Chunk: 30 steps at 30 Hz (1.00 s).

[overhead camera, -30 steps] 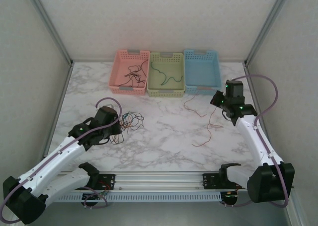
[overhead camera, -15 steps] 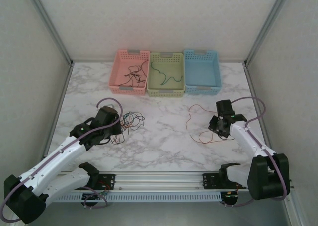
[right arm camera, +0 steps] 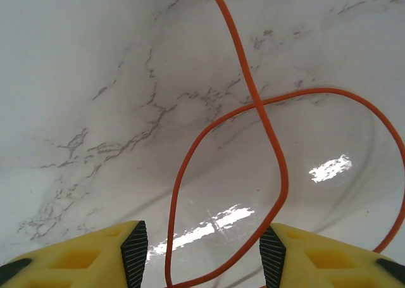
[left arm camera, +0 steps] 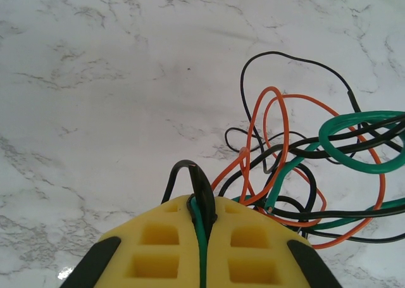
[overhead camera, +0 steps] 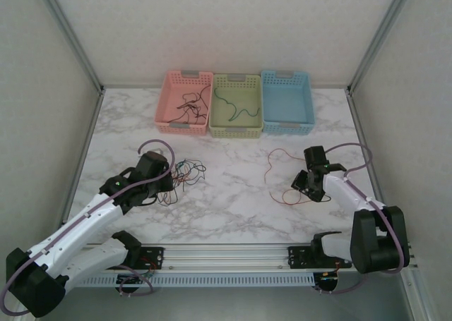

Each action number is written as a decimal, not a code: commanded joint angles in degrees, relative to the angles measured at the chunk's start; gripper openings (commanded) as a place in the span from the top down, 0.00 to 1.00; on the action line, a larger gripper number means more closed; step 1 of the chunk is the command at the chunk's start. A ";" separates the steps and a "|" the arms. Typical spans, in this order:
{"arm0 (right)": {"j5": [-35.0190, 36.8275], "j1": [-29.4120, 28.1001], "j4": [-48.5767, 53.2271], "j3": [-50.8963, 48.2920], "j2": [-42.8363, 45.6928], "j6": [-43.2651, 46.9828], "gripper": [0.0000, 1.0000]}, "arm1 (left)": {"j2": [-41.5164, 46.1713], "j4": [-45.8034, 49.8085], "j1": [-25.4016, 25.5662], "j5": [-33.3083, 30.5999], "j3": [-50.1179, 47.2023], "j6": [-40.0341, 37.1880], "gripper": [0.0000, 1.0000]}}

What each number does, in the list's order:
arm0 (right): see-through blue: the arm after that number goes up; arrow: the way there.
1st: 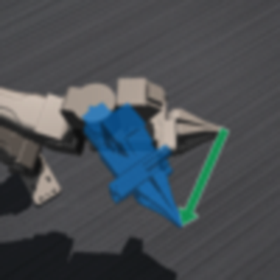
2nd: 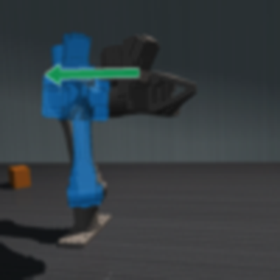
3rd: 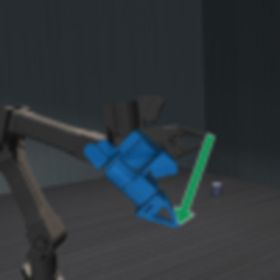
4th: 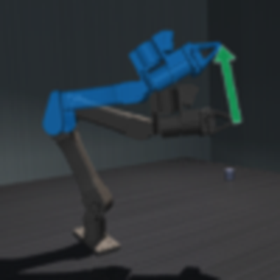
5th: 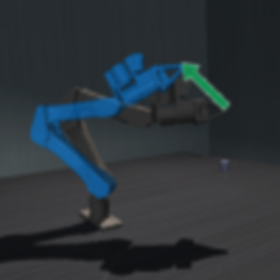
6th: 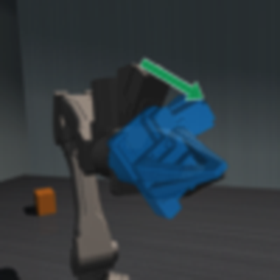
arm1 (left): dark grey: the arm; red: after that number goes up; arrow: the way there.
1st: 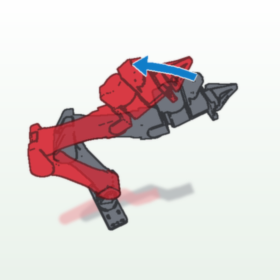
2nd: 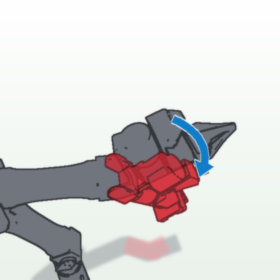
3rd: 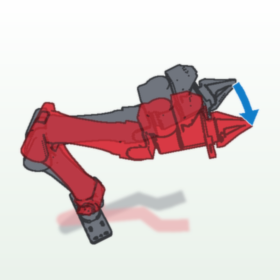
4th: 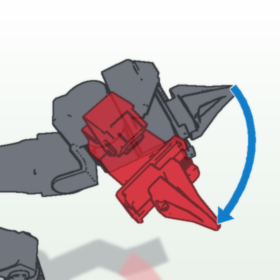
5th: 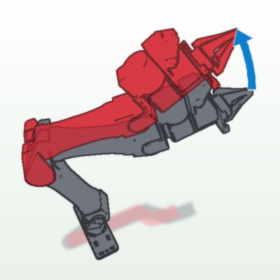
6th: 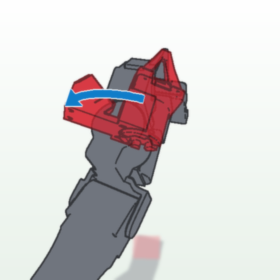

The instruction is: Untangle the cables

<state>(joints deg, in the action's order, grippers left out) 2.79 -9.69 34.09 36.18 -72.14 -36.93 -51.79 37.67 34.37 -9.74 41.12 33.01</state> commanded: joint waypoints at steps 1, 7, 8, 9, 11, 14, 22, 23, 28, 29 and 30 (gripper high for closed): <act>-0.81 -0.34 -0.72 0.63 -1.90 -1.24 0.46 | 0.42 -0.77 -0.44 0.33 -0.96 -0.40 1.00; -2.35 -0.57 -3.45 2.11 -7.24 -2.00 0.50 | 0.42 -0.85 -0.44 0.51 -0.96 -0.45 1.00; -2.80 -0.71 -3.73 2.40 -8.21 -1.95 0.53 | 0.51 -0.88 -0.44 0.51 -0.99 -0.49 1.00; -3.29 -0.85 -3.85 2.86 -8.98 -1.86 0.59 | 0.46 -0.77 -0.44 0.51 -1.01 -0.49 1.00; -3.50 -1.49 -3.90 3.59 -9.45 -1.96 0.71 | 0.46 -0.79 -0.47 0.50 -1.00 -0.53 1.00; -3.43 -2.00 -4.27 4.35 -9.16 -1.89 0.90 | 0.46 -0.87 -0.44 0.38 -1.06 -0.50 1.00; -0.95 -2.01 1.86 14.86 -1.50 1.39 1.00 | 0.56 -0.75 -0.44 0.42 -0.97 -0.58 1.00; 0.33 -2.00 3.26 17.76 -0.41 2.22 1.00 | 0.64 -0.76 -0.44 0.35 -1.03 -0.58 1.00; 6.25 -1.18 7.89 33.50 0.05 5.30 1.00 | 0.64 -0.75 -0.44 0.41 -0.99 -0.59 1.00; 7.07 -0.80 8.10 36.96 -0.59 5.33 1.00 | 0.73 -0.76 -0.44 0.40 -1.02 -0.65 1.00; 7.36 -0.39 8.02 39.84 -1.39 5.22 1.00 | 0.73 -0.75 -0.44 0.40 -1.08 -0.57 1.00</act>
<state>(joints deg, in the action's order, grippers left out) 5.65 -11.09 38.85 69.76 -73.01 -33.63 -51.79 37.54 34.37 -9.50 41.10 32.99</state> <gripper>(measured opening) 0.055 0.059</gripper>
